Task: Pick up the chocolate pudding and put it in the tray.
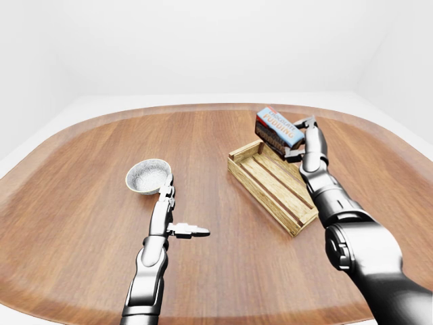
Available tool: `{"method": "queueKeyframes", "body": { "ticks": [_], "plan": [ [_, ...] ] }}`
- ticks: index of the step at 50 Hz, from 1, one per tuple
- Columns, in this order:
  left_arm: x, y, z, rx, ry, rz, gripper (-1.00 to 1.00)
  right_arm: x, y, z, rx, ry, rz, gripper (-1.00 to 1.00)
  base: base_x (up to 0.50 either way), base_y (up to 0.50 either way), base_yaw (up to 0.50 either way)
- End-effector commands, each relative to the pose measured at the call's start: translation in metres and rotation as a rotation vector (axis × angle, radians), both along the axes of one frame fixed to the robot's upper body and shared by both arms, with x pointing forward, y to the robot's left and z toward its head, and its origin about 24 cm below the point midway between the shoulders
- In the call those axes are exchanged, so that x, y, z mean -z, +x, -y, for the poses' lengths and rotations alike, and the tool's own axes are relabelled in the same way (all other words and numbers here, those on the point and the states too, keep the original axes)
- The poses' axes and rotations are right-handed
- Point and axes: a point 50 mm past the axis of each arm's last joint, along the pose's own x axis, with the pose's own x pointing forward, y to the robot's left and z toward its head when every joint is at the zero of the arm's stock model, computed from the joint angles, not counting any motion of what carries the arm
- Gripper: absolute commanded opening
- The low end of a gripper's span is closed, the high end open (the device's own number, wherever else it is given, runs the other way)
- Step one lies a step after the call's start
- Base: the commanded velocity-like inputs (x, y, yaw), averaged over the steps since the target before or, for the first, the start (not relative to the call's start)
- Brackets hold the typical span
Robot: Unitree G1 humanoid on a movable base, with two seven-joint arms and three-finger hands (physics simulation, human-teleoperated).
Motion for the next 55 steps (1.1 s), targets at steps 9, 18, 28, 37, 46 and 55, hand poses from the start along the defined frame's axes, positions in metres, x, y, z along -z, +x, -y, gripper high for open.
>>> {"method": "queueKeyframes", "body": {
  "ticks": [9,18,28,37,46,55],
  "plan": [
    [-0.001,-0.001,0.0,0.009,-0.034,-0.007,1.0,0.011,-0.007,0.012,0.067,-0.045,-0.018,-1.0,0.0,0.0,0.0],
    [0.0,-0.001,0.0,0.01,-0.033,-0.007,1.0,0.015,-0.009,0.013,0.079,-0.07,-0.028,-1.0,0.0,0.0,0.0],
    [-0.001,-0.001,0.0,0.012,-0.032,-0.006,1.0,0.019,-0.01,0.012,0.08,-0.078,-0.036,-1.0,0.0,0.0,0.0],
    [0.0,0.0,0.0,0.013,-0.031,-0.006,1.0,0.028,-0.014,0.014,0.095,-0.097,-0.059,-1.0,0.0,0.0,0.0],
    [-0.001,-0.001,0.0,0.013,-0.031,-0.007,1.0,0.032,-0.016,0.015,0.103,-0.102,-0.068,-1.0,0.0,0.0,0.0],
    [-0.001,-0.001,0.0,0.012,-0.03,-0.007,1.0,0.045,-0.023,0.018,0.124,-0.126,-0.094,-1.0,0.0,0.0,0.0]
  ]
}}
